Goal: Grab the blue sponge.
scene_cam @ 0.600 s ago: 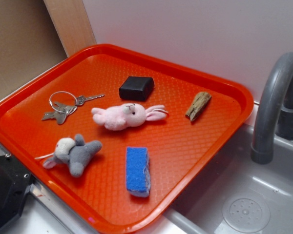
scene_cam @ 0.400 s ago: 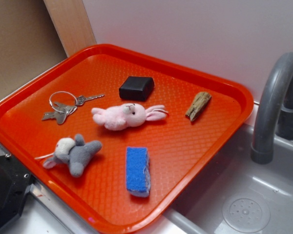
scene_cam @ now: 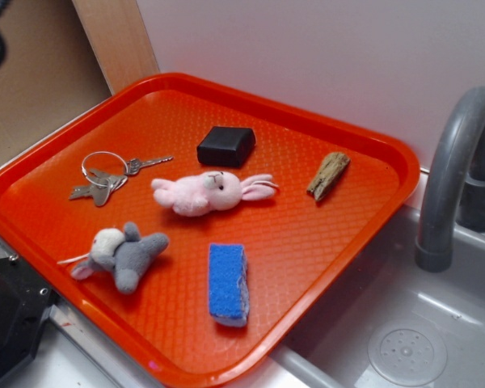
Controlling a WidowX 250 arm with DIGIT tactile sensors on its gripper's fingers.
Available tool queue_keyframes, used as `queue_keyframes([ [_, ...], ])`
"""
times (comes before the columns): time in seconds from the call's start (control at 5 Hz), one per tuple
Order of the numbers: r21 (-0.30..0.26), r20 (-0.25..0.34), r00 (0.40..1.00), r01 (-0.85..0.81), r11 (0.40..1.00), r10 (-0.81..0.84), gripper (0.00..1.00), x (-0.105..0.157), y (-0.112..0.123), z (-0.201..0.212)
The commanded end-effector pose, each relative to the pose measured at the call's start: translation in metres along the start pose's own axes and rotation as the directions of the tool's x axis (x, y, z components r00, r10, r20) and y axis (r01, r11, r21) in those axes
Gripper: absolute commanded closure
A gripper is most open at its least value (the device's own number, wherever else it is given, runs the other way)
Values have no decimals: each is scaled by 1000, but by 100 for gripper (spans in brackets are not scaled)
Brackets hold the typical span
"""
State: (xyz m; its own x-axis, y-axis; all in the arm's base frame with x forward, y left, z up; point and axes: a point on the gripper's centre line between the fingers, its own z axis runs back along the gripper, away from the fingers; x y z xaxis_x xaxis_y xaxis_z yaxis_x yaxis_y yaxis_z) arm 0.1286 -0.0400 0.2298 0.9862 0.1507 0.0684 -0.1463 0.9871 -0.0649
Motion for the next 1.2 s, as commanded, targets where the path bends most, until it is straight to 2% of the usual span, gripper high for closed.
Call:
queue_keyframes([
  [0.0,-69,8,992,-124,990,124,0,14,-31,-12],
  [0.2,-58,66,972,-221,973,225,0,16,-40,-42],
  [0.4,-75,93,951,-288,955,294,0,27,-50,-71],
  [0.6,-87,78,940,-326,941,333,0,32,-64,-95],
  [0.8,-94,71,929,-356,930,363,0,37,-67,-109],
  [1.0,-117,20,923,-381,917,385,0,36,-72,-132],
])
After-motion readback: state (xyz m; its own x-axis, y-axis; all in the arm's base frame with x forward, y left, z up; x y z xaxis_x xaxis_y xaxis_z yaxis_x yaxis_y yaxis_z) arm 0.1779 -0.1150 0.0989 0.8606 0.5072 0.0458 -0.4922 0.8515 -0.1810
